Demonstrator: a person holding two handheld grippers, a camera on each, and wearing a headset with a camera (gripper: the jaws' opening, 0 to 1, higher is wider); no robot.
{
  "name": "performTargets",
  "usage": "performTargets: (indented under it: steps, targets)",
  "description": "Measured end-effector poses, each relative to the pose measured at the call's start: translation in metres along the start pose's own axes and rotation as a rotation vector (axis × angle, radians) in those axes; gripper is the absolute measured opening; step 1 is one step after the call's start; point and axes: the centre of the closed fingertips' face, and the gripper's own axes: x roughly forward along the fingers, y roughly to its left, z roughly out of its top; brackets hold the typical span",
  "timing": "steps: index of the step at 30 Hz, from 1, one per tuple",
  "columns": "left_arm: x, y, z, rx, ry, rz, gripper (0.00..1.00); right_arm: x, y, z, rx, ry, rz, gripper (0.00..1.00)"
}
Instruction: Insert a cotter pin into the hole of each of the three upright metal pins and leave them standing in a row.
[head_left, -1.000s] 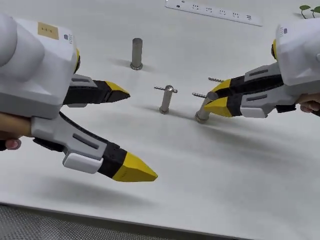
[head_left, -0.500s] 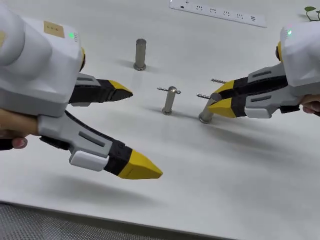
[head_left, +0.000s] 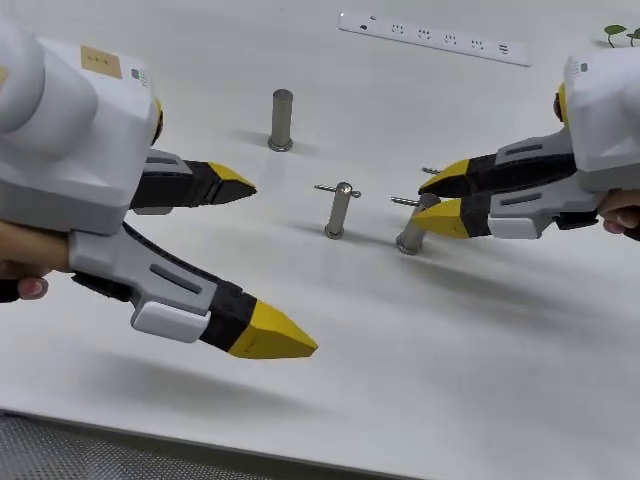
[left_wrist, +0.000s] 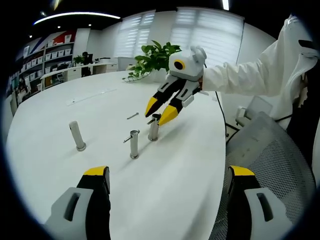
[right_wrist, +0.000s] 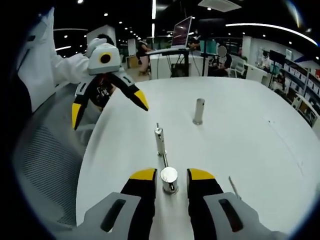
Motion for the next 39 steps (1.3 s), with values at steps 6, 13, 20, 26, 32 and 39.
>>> performTargets:
  steps: [6, 13, 20, 26, 32, 39]
  targets:
    - [-0.006, 0.004, 0.005, -0.002, -0.024, 0.012, 0.97, -0.015, 0.013, 0.014, 0.057, -0.051, -0.032, 0.41]
    - [-0.015, 0.008, 0.015, -0.034, -0.078, 0.049, 0.97, -0.027, 0.025, 0.017, 0.145, -0.096, -0.085, 0.64]
    - [-0.023, 0.017, 0.018, -0.066, -0.114, 0.085, 0.97, -0.041, 0.032, 0.013, 0.247, -0.162, -0.187, 0.77]
    - [-0.026, 0.019, 0.016, -0.094, -0.127, 0.112, 0.97, -0.045, 0.038, 0.005, 0.359, -0.210, -0.267, 0.91]
    - [-0.029, 0.028, 0.011, -0.138, -0.148, 0.132, 0.97, -0.047, 0.042, 0.002, 0.424, -0.228, -0.301, 0.97]
    - [-0.035, 0.044, 0.017, -0.100, -0.115, 0.127, 0.97, -0.060, 0.044, 0.004, 0.451, -0.259, -0.369, 0.98]
